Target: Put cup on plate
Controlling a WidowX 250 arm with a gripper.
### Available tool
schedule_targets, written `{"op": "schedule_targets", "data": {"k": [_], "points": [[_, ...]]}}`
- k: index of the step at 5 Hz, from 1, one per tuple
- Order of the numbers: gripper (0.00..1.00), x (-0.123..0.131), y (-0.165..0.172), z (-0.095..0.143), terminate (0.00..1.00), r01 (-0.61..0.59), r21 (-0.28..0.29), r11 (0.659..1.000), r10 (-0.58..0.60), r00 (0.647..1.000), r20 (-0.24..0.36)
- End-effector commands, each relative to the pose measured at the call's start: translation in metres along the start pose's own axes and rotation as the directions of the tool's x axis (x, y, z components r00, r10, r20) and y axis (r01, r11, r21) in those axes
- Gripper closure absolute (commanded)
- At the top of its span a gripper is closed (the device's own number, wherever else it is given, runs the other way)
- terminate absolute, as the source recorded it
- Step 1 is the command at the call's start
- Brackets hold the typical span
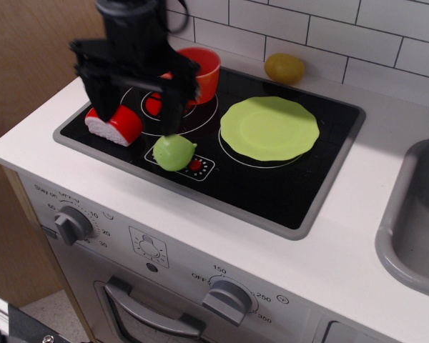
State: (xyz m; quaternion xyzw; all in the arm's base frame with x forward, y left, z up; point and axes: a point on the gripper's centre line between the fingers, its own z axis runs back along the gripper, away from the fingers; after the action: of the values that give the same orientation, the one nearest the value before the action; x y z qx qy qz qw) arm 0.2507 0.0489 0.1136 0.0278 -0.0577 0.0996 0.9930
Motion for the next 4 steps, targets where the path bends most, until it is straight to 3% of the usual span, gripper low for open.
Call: {"op": "schedule_targets", "data": {"k": [1,2,4], "points": [[0.0,0.052,0.025,0.003,0.0,0.005,-0.074,0.997,-0.001,0.999,0.05],[0.0,0.066,0.026,-0.008,0.0,0.096,-0.052,0.994,-0.09,0.99,0.112],[0.0,0.081,0.031,-0.024,0.0,0.296,-0.045,0.954,-0.291,0.952,0.1]]}}
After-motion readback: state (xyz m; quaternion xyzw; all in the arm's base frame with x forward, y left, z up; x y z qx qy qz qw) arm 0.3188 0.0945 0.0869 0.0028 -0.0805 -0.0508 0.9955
